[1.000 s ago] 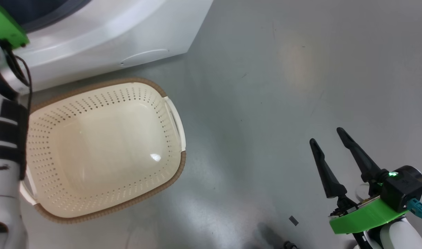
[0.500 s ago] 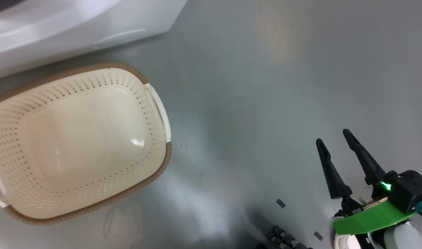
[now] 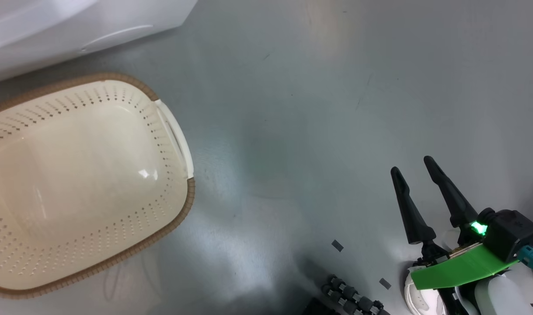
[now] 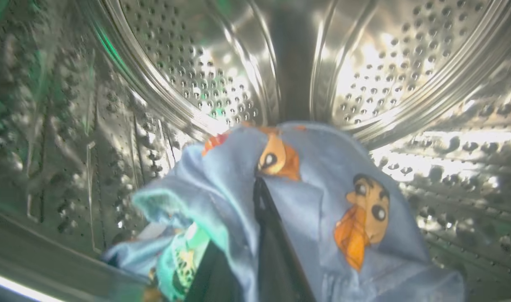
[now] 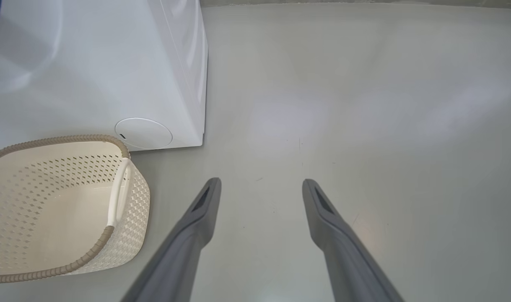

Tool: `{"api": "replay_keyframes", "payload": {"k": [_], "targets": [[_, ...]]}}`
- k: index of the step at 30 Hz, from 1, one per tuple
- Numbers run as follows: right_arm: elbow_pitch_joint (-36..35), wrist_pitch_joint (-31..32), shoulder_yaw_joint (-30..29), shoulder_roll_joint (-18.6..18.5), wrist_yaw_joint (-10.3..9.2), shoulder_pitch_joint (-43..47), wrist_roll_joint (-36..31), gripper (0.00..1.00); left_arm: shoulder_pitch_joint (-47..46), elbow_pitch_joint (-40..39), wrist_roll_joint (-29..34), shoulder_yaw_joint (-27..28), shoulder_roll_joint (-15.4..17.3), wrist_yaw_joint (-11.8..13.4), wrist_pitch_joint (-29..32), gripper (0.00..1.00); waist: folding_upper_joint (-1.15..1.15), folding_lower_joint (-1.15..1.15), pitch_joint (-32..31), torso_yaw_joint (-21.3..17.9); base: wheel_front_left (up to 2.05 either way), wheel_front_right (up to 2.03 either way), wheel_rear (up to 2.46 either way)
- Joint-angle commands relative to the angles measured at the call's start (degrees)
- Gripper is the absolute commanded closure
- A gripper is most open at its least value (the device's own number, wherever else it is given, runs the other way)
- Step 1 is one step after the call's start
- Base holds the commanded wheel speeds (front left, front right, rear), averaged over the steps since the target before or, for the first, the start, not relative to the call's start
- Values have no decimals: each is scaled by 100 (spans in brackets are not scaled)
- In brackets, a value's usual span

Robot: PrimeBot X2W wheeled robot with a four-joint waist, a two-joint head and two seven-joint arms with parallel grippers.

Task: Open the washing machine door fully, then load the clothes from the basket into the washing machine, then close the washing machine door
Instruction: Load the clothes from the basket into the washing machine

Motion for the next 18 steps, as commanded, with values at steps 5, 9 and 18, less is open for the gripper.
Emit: {"api": "replay_keyframes", "payload": {"k": [5, 9, 18], "targets": [[-15, -28, 34, -55, 9, 105, 54, 0, -347, 491, 93, -118, 175, 110, 333, 0, 0, 0, -96, 98, 0, 0, 0], [-37, -28, -104, -9, 9, 47, 71, 0, -369, 630, -18, -44, 47, 210, 283, 0, 0, 0, -161, 238, 0, 0, 0], [41, -28, -186, -64, 9, 92, -98, 0, 746, 627, -628, 376, -505, 124, -177, 0, 0, 0, -996, 901, 0, 0, 0]]}}
